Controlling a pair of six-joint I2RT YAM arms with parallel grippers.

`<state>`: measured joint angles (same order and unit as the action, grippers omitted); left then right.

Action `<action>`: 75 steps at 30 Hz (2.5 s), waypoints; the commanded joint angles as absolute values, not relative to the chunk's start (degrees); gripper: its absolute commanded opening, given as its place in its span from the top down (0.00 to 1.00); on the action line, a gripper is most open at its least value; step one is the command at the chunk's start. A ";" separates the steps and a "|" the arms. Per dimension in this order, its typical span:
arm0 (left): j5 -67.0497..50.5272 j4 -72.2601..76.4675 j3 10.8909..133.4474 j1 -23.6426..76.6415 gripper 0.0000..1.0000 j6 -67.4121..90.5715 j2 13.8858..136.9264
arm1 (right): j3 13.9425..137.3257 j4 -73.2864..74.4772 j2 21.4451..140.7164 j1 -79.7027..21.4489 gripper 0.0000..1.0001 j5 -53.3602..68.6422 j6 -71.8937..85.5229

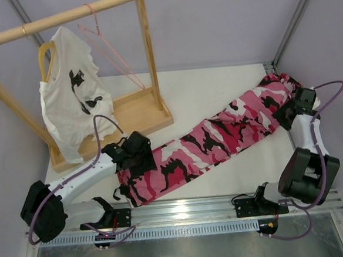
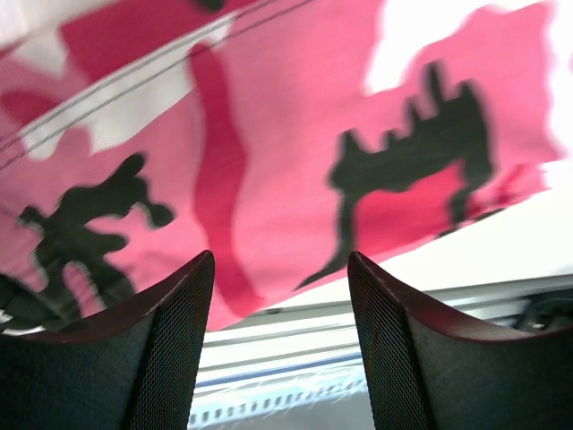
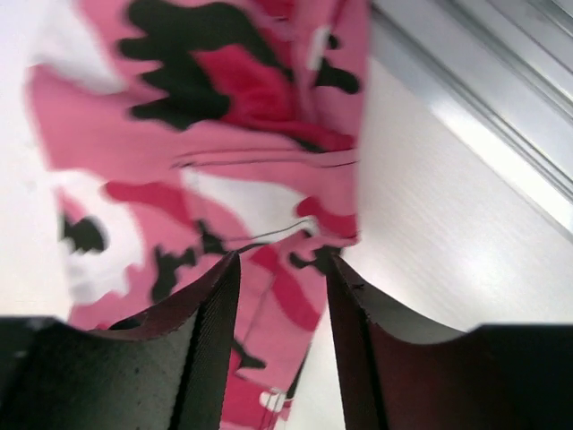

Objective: Place the trousers on the hanger
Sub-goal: Fold the trousers

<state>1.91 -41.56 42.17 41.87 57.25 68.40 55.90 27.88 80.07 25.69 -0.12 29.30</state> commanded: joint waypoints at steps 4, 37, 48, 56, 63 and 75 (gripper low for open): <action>0.53 -39.30 47.64 41.75 0.39 54.75 81.53 | 49.49 21.19 70.84 10.83 0.52 6.59 28.21; 19.80 -52.92 65.02 33.91 0.39 53.88 82.69 | 47.37 22.15 59.76 0.00 0.51 1.42 30.94; 10.73 -46.58 65.75 40.70 0.40 57.04 103.62 | 53.70 18.90 71.64 2.64 0.51 1.93 29.27; 17.04 -50.35 60.65 36.13 0.39 57.13 103.27 | 49.22 15.38 70.58 2.55 0.51 3.60 30.24; 22.75 -55.01 56.43 30.77 0.39 58.09 98.88 | 48.96 16.35 71.37 2.99 0.51 1.06 30.32; 23.32 -57.33 69.24 36.11 0.38 55.21 89.29 | 51.94 13.27 79.97 7.38 0.51 3.43 30.67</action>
<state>24.34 -60.84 62.59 31.92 58.24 91.09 48.99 16.93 77.56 7.40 2.79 30.33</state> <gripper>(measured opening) 0.619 0.488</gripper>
